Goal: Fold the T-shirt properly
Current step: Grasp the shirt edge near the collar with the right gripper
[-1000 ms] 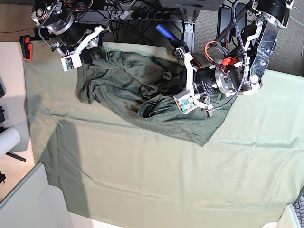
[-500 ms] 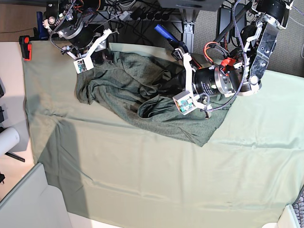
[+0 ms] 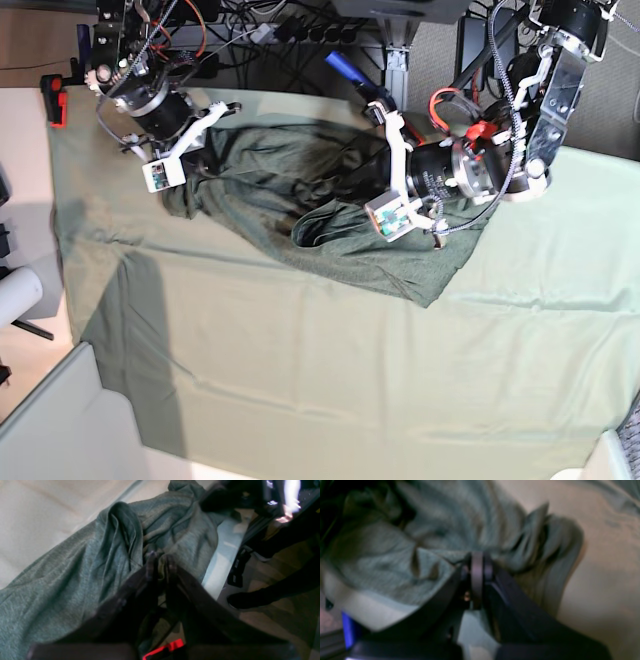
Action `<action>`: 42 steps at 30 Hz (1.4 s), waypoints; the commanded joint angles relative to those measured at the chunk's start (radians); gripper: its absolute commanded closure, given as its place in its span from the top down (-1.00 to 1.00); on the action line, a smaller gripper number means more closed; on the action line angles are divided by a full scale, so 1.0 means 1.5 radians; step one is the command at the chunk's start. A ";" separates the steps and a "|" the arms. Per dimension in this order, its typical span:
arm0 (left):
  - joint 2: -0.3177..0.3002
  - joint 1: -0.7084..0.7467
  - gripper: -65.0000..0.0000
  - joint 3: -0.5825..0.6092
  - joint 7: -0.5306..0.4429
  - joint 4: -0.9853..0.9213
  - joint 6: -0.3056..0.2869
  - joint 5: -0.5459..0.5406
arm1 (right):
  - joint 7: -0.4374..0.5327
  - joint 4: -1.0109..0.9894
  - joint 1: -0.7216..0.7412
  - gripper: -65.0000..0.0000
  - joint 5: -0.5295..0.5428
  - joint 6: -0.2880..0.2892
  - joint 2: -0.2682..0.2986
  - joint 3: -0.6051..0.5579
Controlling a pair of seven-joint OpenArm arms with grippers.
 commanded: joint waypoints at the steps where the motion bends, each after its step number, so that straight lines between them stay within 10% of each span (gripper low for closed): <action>1: 0.001 -0.007 -0.86 0.000 -0.014 0.011 -0.011 -0.012 | 0.012 -0.006 0.013 -1.00 0.004 0.000 0.009 0.004; 9: 0.002 -0.007 -0.86 0.000 -0.014 0.011 -0.011 -0.012 | -0.056 -0.069 0.062 -0.92 0.100 0.000 0.009 0.004; 13: 0.002 -0.007 -0.86 0.000 -0.014 0.011 -0.011 -0.012 | -0.073 -0.034 0.062 -0.03 0.145 0.001 0.009 0.004; 25: 0.000 -0.005 -0.86 -0.002 -0.009 0.011 -0.011 -0.012 | -0.082 0.010 0.062 -0.01 0.158 0.000 0.008 0.175; 29: 0.000 -0.005 -0.86 -0.002 -0.014 0.011 -0.011 -0.012 | -0.109 -0.059 0.062 0.31 0.244 0.001 0.025 0.240; 42: 0.000 -0.005 -0.86 -0.002 -0.017 0.011 -0.011 -0.012 | -0.172 -0.174 0.067 0.33 0.347 0.066 0.041 0.186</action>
